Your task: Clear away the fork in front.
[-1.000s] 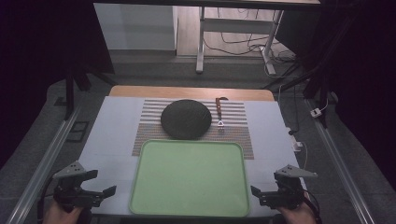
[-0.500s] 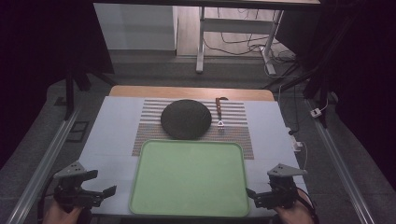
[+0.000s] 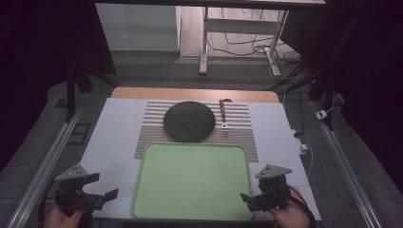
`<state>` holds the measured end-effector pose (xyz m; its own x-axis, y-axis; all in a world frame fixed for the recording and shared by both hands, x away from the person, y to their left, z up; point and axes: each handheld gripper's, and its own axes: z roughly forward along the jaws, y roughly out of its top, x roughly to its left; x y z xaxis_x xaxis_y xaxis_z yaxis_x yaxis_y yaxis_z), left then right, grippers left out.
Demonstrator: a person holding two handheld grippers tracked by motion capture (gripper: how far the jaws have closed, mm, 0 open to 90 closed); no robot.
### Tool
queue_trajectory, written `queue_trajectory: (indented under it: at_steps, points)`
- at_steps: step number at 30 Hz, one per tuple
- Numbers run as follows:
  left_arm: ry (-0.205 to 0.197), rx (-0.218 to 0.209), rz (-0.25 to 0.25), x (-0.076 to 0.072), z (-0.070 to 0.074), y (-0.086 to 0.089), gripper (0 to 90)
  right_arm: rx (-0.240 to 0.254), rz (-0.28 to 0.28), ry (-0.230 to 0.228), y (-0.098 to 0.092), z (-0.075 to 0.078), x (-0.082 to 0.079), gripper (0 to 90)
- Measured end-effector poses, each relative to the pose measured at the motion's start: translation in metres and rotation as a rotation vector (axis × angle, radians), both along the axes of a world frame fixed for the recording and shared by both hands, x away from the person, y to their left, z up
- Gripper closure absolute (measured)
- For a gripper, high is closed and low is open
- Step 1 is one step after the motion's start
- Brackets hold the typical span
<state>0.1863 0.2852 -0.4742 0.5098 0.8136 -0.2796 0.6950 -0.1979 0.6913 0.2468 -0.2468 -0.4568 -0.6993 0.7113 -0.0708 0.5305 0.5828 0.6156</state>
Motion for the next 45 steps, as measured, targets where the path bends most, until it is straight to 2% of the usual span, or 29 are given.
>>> queue_trajectory:
  at_steps: [3,4,5,10,16,20,21,26,29,35,38,41,45]
  points:
    - [0.001,-0.001,0.0,0.0,0.0,0.0,0.0,-0.051,0.027,-0.014,0.01,-0.004,0.004,0.8]
    - [0.002,-0.002,0.001,0.0,0.0,0.0,0.0,-0.051,0.027,-0.014,0.01,-0.004,0.004,0.8]
    - [0.002,-0.001,0.001,0.0,0.0,0.0,0.0,-0.079,0.038,-0.025,0.015,-0.005,0.005,0.8]
    - [0.004,-0.001,0.001,0.001,0.0,0.0,0.0,-0.113,0.058,-0.038,0.024,-0.007,0.009,0.7]
    - [0.007,-0.002,0.002,0.001,0.0,0.0,0.0,-0.181,0.121,-0.049,0.039,-0.011,0.016,0.7]
    - [0.008,-0.002,0.002,0.001,0.0,0.001,0.0,-0.209,0.137,-0.057,0.045,-0.014,0.02,0.7]
    - [0.008,-0.002,0.002,0.001,0.0,0.001,0.0,-0.235,0.146,-0.061,0.049,-0.015,0.022,0.7]
    - [0.011,-0.004,0.003,0.001,-0.001,0.001,0.0,-0.282,0.163,-0.069,0.059,-0.019,0.027,0.6]
    - [0.012,-0.005,0.002,0.001,-0.001,0.001,0.0,-0.297,0.17,-0.084,0.062,-0.02,0.029,0.7]
    - [0.014,-0.003,0.001,0.001,-0.001,0.001,0.0,-0.354,0.199,-0.135,0.074,-0.022,0.038,0.7]
    - [0.014,-0.005,0.001,0.001,-0.001,0.001,0.0,-0.406,0.214,-0.167,0.081,-0.024,0.045,0.7]
    - [0.014,-0.005,0.001,0.002,-0.001,0.001,0.0,-0.43,0.218,-0.185,0.084,-0.026,0.049,2.1]
    - [0.014,-0.004,-0.001,0.002,-0.001,0.001,0.0,-0.493,0.232,-0.243,0.092,-0.027,0.06,7.6]
